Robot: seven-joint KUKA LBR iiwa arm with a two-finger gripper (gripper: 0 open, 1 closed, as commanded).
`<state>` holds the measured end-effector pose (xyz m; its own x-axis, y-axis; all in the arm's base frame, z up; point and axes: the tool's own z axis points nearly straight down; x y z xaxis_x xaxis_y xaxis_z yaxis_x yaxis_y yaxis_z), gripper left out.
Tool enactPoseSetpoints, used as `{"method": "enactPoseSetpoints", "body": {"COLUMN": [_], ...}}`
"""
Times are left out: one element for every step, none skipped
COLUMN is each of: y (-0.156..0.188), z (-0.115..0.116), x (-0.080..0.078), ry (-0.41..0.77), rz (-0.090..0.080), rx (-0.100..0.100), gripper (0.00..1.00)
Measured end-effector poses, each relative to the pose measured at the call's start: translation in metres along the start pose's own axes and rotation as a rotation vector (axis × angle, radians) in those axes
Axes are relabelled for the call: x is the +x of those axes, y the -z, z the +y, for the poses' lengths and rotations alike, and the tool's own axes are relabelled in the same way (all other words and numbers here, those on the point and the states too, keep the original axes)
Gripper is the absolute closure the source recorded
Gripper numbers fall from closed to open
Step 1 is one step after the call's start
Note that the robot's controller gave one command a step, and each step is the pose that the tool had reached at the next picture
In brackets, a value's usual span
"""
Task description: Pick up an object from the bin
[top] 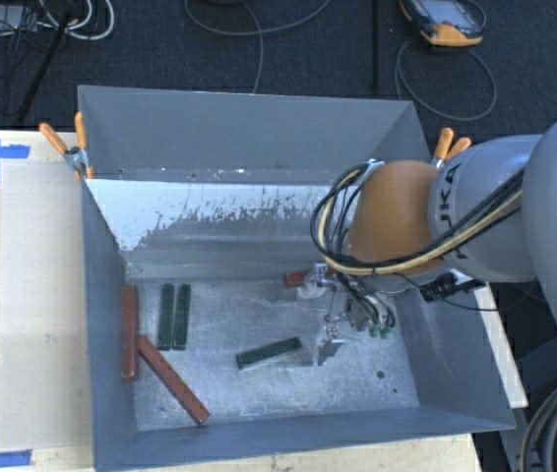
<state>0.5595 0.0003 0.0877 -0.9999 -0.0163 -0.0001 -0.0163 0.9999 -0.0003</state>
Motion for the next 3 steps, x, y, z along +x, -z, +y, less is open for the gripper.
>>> {"method": "enactPoseSetpoints", "body": {"y": [-0.004, -0.006, 0.047], "z": [0.013, 0.021, -0.02], "x": [0.005, 0.013, 0.026], "ry": [-0.005, -0.026, -0.147], "rz": [-0.001, 0.002, 0.005], "rx": [-0.001, -0.003, -0.002], "gripper": [0.0, 0.0, 0.0]}}
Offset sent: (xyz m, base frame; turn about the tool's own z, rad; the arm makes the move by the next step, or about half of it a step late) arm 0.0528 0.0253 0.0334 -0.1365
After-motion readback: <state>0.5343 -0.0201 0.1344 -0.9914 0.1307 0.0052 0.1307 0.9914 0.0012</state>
